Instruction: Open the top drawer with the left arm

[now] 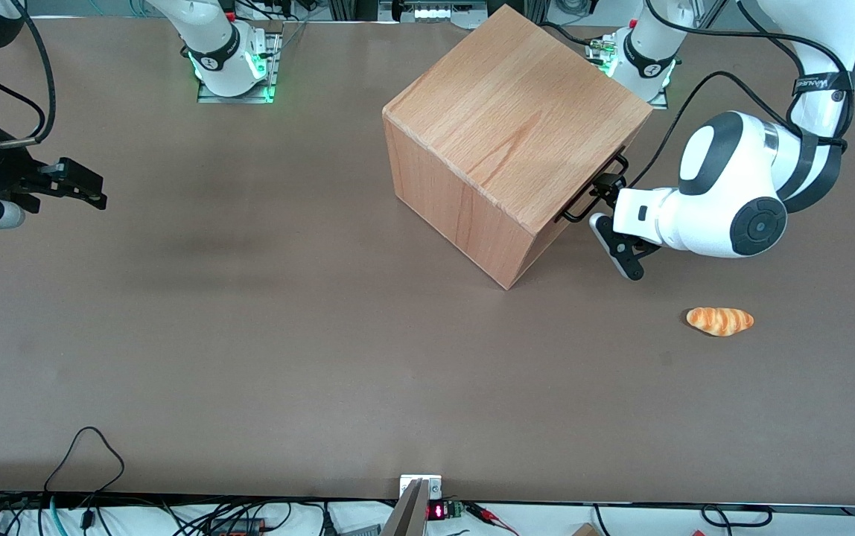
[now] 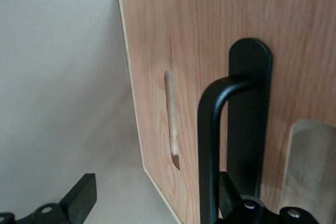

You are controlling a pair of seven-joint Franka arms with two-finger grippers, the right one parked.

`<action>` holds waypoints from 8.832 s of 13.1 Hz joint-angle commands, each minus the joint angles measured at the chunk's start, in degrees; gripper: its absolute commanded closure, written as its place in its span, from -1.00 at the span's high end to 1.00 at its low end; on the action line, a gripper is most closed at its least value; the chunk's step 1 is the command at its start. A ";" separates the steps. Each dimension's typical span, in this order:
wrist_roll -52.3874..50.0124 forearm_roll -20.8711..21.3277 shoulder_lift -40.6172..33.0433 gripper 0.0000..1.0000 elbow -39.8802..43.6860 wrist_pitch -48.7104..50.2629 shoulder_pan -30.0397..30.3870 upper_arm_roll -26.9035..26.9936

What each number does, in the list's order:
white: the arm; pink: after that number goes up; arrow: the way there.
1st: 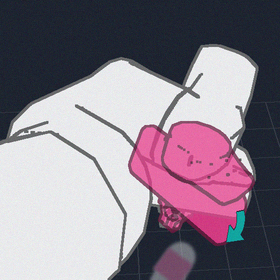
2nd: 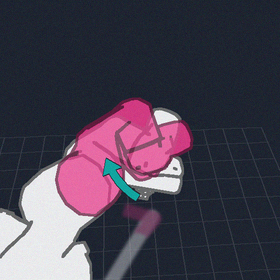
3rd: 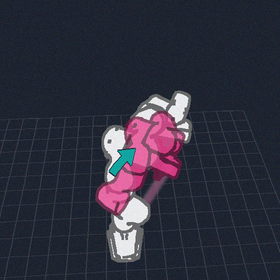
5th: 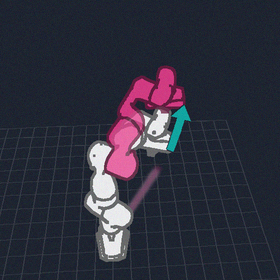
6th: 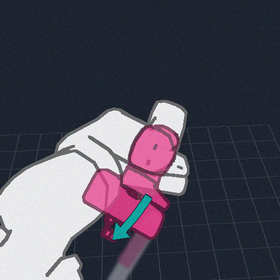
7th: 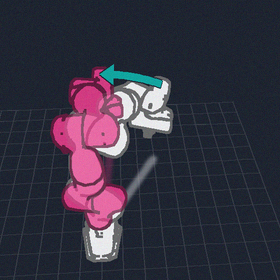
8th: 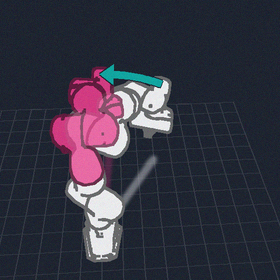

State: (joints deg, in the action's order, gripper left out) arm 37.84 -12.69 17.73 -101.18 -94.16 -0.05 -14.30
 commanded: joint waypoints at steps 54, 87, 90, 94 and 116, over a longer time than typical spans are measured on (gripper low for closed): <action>5.40 5.66 15.67 1.00 18.12 -1.12 14.56 0.85; -0.38 3.46 12.60 1.00 32.45 11.89 15.08 1.98; -4.97 6.08 10.49 1.00 33.94 11.63 15.08 4.01; -9.18 13.11 7.15 1.00 33.95 9.00 15.08 3.93; -28.79 12.25 -24.76 1.00 -1.91 -10.08 3.04 13.95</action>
State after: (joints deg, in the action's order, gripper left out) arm 9.31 0.12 -3.63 -98.88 -102.30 3.88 -1.26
